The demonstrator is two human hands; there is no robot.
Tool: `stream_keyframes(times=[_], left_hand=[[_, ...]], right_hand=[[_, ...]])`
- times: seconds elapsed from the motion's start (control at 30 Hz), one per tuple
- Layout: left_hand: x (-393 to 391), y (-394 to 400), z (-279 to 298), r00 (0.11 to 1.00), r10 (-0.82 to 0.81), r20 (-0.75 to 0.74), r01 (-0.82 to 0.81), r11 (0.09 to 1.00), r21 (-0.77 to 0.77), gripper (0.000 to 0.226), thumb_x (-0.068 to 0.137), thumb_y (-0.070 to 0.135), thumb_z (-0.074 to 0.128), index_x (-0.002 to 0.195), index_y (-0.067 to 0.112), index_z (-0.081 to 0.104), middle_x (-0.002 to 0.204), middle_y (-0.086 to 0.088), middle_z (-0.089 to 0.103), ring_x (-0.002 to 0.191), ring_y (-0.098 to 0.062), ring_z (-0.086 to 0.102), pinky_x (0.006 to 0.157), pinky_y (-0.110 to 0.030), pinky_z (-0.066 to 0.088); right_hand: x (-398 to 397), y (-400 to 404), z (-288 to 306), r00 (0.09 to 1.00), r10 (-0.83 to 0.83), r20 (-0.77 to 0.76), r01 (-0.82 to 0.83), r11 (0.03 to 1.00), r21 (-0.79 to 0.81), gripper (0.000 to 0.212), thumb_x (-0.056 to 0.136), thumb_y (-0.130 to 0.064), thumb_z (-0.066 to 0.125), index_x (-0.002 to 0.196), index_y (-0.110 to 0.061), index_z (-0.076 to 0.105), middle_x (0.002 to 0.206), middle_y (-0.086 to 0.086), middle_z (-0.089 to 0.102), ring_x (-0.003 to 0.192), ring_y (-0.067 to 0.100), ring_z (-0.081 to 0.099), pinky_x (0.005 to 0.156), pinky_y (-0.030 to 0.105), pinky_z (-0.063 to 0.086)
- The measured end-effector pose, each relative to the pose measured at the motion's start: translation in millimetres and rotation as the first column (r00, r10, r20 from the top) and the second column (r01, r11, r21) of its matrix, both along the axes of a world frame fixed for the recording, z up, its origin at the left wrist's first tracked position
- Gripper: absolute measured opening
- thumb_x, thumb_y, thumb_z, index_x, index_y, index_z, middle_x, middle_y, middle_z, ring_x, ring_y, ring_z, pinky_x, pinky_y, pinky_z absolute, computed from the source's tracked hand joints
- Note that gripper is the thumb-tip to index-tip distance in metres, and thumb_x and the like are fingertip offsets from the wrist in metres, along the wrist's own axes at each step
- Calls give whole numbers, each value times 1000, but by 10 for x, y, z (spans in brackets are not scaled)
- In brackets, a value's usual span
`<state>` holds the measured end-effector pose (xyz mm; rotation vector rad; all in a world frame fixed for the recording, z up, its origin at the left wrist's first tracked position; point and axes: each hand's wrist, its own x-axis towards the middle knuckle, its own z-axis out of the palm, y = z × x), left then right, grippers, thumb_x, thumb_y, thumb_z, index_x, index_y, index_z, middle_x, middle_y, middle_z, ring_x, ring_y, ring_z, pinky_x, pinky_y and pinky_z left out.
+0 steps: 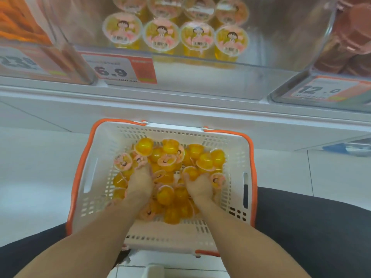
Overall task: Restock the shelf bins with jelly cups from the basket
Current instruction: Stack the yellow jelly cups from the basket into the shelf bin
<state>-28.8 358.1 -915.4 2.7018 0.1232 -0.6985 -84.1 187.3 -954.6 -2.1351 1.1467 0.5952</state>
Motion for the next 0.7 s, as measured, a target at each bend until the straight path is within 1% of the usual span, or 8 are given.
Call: stream_keyframes(times=[0.07, 0.17, 0.3, 0.37, 0.43, 0.57, 0.63, 0.7], left_hand=[[33, 59, 85, 999, 42, -21, -42, 999, -25, 19, 92, 8, 60, 82, 17, 48, 70, -1, 55, 67, -18, 56, 57, -35, 47], [134, 218, 203, 988, 98, -118, -111, 987, -112, 20, 91, 18, 70, 80, 14, 54, 68, 0, 57, 62, -16, 54, 51, -29, 43], [261, 369, 453, 931, -42, -362, -37, 977, -208, 16, 91, 14, 70, 80, 11, 59, 70, -4, 59, 69, -20, 57, 67, -38, 55], [348, 412, 628, 913, -143, -382, 60, 974, -221, 15, 92, 11, 69, 80, 10, 59, 76, -5, 56, 72, -19, 54, 65, -29, 50], [474, 432, 850, 896, -287, -339, 239, 955, -176, 17, 92, 14, 69, 78, 16, 58, 84, -4, 57, 81, -20, 56, 67, -24, 45], [690, 450, 1428, 822, -513, -247, 506, 857, -98, 27, 94, 22, 66, 74, 26, 49, 83, 8, 54, 86, -19, 52, 67, -24, 36], [759, 462, 1726, 817, -540, -199, 533, 841, -93, 26, 95, 23, 65, 76, 25, 47, 82, 9, 54, 85, -18, 52, 64, -21, 38], [813, 466, 2013, 838, -514, -185, 476, 853, -213, 24, 95, 22, 65, 78, 19, 49, 85, 2, 60, 85, -22, 59, 70, -26, 47]], right_hand=[[48, 39, 59, 995, -95, 2, 95, 994, 57, 83, 84, -62, 62, 137, -2, 38, 112, 14, 68, 103, 34, 66, 74, 35, 49], [51, 140, 116, 978, -209, 19, 206, 972, 110, 74, 83, -58, 62, 131, -5, 44, 115, 16, 66, 108, 38, 62, 92, 45, 50], [13, 153, 241, 951, -307, 21, 293, 925, 242, 69, 78, -72, 38, 113, -20, 66, 108, 7, 69, 106, 32, 61, 97, 45, 46], [70, 159, 437, 885, -465, 4, 401, 767, 501, 62, 79, -68, 35, 93, -18, 68, 89, 6, 69, 79, 25, 63, 73, 36, 53], [169, 149, 614, 825, -563, -54, 414, 535, 737, 52, 85, -61, 36, 83, -18, 65, 70, 7, 61, 56, 17, 49, 49, 25, 38], [451, 78, 1153, 863, -503, -39, 214, 294, 931, 57, 93, -55, 22, 89, -16, 63, 66, 8, 54, 52, 16, 36, 46, 22, 27], [574, 53, 1463, 887, -461, 20, 101, 235, 967, 55, 92, -50, 21, 84, -12, 60, 64, 8, 48, 53, 17, 33, 51, 27, 27], [667, 11, 1827, 909, -406, 95, -10, 207, 978, 52, 90, -47, 21, 78, -12, 58, 62, 7, 44, 51, 16, 31, 53, 29, 25]])
